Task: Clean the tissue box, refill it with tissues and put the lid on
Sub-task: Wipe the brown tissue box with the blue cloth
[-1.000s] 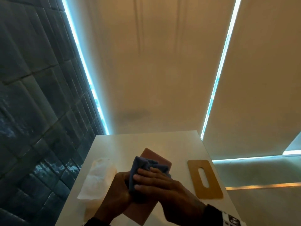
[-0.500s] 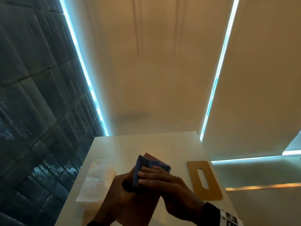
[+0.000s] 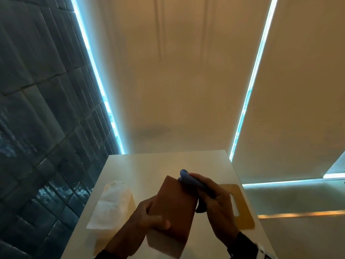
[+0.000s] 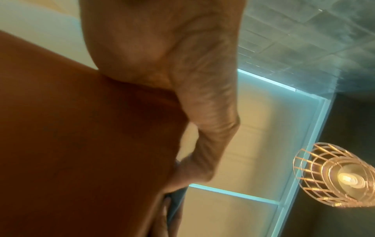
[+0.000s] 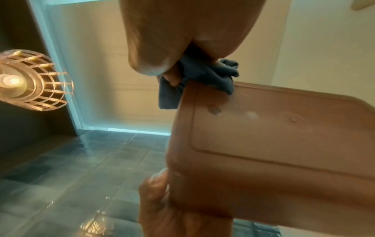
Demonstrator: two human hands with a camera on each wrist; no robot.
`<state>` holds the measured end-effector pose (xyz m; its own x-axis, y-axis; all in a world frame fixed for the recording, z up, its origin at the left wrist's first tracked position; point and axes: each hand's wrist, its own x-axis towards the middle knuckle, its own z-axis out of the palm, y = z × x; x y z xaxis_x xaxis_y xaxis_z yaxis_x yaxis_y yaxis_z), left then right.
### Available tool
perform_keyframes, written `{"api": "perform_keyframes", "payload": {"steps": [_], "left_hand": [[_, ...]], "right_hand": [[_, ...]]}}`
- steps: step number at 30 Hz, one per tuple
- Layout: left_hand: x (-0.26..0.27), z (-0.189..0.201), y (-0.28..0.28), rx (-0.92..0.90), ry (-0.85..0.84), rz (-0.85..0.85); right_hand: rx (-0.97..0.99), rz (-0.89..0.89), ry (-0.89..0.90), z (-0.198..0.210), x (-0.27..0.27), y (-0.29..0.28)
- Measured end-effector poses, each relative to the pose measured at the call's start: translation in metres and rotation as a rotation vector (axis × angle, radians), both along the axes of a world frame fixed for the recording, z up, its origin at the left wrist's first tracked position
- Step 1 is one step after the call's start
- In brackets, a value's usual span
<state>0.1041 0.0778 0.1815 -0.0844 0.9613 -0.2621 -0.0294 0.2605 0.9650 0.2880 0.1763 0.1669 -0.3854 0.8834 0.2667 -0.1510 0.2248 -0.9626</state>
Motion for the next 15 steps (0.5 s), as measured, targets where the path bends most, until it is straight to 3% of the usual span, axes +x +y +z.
{"api": "perform_keyframes", "payload": {"steps": [4,6,9,11,15], "left_hand": [[0.002,0.003,0.005,-0.01,0.111,-0.067],[0.0,0.001,0.003,-0.001,0.128,-0.077],[-0.003,-0.001,-0.007,0.043,0.144,-0.038],[-0.002,-0.004,-0.008,0.074,0.131,0.014],[0.003,0.0,-0.008,0.128,0.175,0.046]], "right_hand": [[0.049,0.145,-0.002,0.003,0.001,-0.021],[-0.018,0.141,0.075,0.009,0.007,-0.02],[-0.204,0.028,0.292,0.016,0.021,-0.001],[-0.229,-0.029,0.382,0.019,0.032,0.016],[-0.14,-0.148,0.312,0.023,0.042,0.04]]}}
